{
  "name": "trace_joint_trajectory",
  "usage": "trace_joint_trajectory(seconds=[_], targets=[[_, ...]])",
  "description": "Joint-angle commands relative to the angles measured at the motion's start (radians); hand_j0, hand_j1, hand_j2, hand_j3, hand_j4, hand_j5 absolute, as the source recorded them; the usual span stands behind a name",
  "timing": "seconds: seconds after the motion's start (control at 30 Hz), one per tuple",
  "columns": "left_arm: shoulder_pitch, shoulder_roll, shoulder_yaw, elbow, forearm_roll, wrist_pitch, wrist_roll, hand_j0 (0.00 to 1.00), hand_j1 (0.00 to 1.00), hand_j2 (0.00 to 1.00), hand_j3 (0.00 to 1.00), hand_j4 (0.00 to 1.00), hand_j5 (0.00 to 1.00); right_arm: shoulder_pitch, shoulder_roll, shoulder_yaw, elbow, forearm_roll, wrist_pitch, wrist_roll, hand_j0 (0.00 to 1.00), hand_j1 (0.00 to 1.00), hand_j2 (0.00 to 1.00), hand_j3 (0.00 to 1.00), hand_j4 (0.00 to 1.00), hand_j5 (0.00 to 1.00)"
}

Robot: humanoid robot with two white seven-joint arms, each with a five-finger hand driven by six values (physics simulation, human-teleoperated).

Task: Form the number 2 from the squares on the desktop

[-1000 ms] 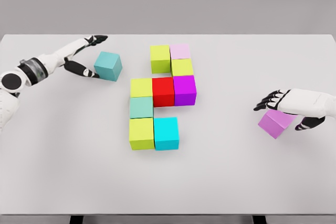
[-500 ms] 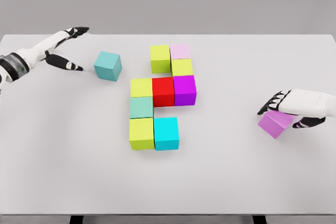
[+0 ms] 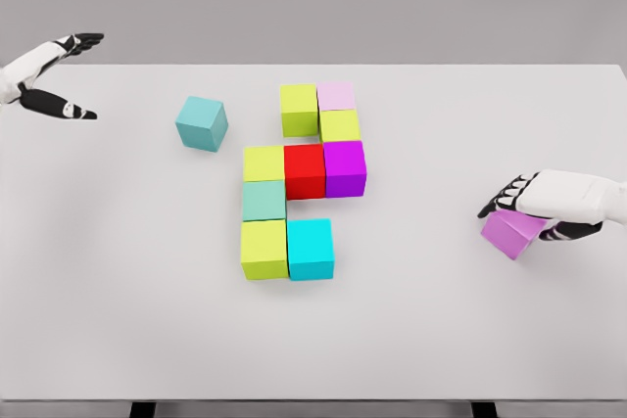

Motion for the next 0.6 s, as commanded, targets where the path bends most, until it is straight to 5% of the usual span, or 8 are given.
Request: trace_joint_trajectory(seconds=[0.0,0.2,0.57], targets=[[-0.002,-0.002,0.004,-0.053,-0.131,0.002,-0.001,1.00,1.00,1.00,1.00,1.00,1.00,0.000,0.001,0.003,-0.001,0.006,-0.007,0.006,0.72,0.72,0.72,0.72,0.72,0.72],[-0.046,-0.009,0.010,-0.165,-0.517,0.002,-0.001,1.00,1.00,1.00,1.00,1.00,1.00,0.000,-0.005,-0.002,0.001,0.005,-0.007,0.006,0.71,0.71,0.71,0.71,0.71,0.71],[-0.057,-0.029,0.001,-0.193,-0.531,0.002,-0.001,1.00,1.00,1.00,1.00,1.00,1.00,-0.005,-0.010,-0.008,-0.002,-0.003,-0.007,0.006,0.68,0.68,0.68,0.68,0.68,0.68]])
